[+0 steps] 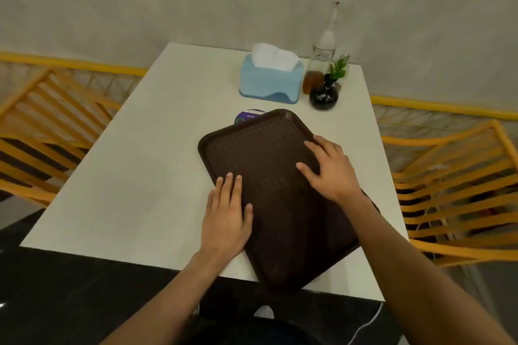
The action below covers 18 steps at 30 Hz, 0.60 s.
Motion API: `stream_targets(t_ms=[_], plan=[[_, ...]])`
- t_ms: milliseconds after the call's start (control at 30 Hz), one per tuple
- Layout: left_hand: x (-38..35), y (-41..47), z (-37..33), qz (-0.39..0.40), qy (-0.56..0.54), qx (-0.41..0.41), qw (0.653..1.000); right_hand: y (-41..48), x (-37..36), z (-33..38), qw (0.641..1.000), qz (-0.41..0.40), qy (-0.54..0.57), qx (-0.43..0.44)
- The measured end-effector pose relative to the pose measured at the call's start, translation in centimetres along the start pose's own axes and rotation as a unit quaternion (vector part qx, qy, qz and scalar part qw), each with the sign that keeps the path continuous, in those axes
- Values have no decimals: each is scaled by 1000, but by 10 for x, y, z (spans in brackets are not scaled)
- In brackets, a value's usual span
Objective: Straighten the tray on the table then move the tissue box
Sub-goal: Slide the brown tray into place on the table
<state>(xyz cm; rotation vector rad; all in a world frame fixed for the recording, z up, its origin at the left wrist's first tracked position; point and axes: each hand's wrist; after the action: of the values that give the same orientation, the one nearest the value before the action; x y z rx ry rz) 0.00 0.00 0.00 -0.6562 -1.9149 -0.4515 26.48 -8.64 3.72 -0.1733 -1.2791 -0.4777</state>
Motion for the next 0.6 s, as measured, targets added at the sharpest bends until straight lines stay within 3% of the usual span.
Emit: stream_targets(t_ms=[233, 400, 600], plan=[[-9, -13, 1, -3, 36, 55, 998, 13, -10, -37, 996, 11, -48, -79], [-9, -19, 10, -16, 38, 120, 992, 17, -17, -52, 999, 22, 4, -31], [2, -23, 31, -17, 65, 137, 988, 14, -33, -39, 999, -18, 23, 24]])
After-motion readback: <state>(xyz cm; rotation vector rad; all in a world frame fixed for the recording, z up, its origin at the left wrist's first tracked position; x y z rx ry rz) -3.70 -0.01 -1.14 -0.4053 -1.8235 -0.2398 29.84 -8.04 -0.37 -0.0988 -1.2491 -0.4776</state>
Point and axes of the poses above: each hand's wrist, its own y-axis towards the middle knuckle, its own x-axis out of the back of the hand, z = x × y, and after that the axes turned 4 degrees about x, right-handed
